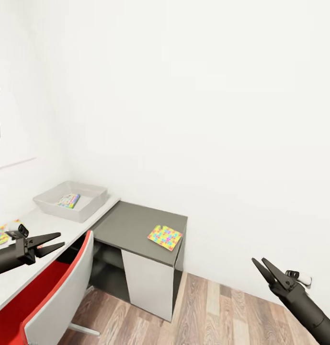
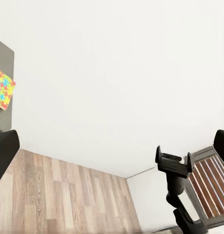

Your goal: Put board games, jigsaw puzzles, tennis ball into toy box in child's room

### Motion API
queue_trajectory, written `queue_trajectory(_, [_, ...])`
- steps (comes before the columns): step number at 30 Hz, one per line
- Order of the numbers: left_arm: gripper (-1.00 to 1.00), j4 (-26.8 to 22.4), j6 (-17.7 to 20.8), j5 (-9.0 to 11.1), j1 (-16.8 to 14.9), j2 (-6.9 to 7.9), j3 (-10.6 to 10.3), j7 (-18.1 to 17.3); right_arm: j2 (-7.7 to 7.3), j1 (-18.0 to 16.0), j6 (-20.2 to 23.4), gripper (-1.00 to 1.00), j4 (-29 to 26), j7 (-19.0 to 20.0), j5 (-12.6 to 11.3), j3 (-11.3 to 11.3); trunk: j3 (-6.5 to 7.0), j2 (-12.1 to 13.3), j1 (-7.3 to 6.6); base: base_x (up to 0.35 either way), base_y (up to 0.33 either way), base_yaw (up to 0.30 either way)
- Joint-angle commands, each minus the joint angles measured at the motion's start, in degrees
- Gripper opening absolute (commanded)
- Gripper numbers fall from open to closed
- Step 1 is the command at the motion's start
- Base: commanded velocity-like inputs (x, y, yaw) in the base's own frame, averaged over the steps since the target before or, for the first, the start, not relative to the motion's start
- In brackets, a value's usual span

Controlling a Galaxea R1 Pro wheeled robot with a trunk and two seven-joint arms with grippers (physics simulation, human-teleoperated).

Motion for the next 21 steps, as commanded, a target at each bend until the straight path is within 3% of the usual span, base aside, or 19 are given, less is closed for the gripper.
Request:
queue_trajectory(1, [1.0, 0.02, 0.2, -0.16, -0.07, 0.0, -0.02, -0.26, 0.04, 0.0, 0.4, 1.0, 0.18, -0.08, -0.43, -0.1, -0.05, -0.12, 0.01, -0.288, -0.026, -0.225])
queue_trajectory(9, [1.0, 0.02, 0.2, -0.16, -0.07, -0.02, 0.07, -0.26, 0.42, 0.0, 0.22, 1.0, 0.98, 0.01, -0.38, -0.45, 0.5, -0.12, 0.01, -0.293, 0.024, -0.225])
queue_trajectory(21, [1.0, 0.02, 0.2, -0.16, -0.07, -0.02, 0.1, -0.24, 0.23, 0.0, 0.25, 1.0, 1.09, 0.01, -0.49, -0.9, 1.32, -0.12, 0.01, -0.258, 0.171, -0.225])
